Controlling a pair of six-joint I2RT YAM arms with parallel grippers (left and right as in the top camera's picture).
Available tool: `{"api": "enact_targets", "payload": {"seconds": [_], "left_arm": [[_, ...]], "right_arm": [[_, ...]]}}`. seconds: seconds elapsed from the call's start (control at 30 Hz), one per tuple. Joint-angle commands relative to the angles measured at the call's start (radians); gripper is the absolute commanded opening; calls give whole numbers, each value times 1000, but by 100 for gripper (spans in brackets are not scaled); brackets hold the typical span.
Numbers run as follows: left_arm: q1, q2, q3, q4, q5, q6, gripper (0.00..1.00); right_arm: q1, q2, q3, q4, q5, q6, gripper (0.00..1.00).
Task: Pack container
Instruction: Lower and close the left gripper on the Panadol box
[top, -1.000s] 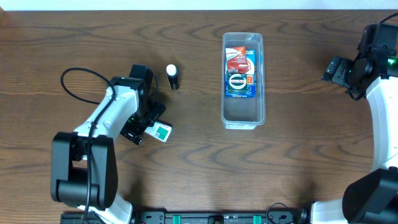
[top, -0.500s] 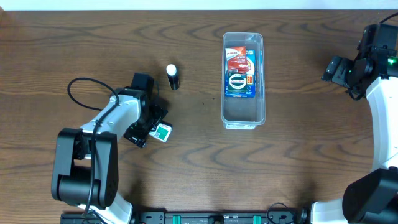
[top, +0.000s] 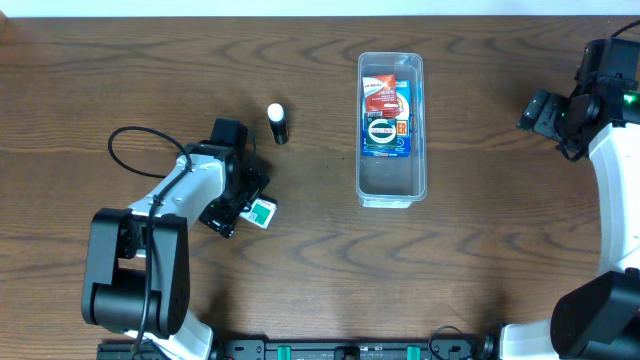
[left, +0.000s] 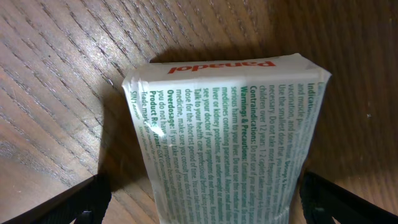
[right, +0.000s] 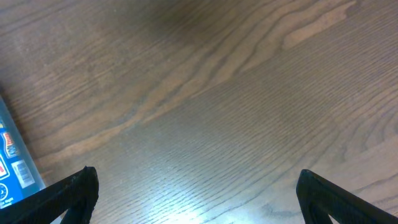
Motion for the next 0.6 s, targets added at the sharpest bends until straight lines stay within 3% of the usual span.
{"api": "enact_targets", "payload": {"seconds": [0.0, 0.17, 0.3, 0.37, 0.57], "left_arm": [[-3, 36, -37, 16, 15, -3, 98], [-3, 36, -37, 8, 15, 0, 100], [-3, 36, -37, 5, 15, 26, 68], [-3, 36, -37, 2, 14, 27, 61], [-3, 36, -37, 2, 14, 27, 61]], "right_arm": [[-6, 2, -3, -1, 10, -9, 99], [-6, 2, -3, -1, 10, -9, 99], [-6, 2, -3, -1, 10, -9, 99], [-6, 2, -3, -1, 10, -9, 99], [-6, 2, -3, -1, 10, -9, 99]]}}
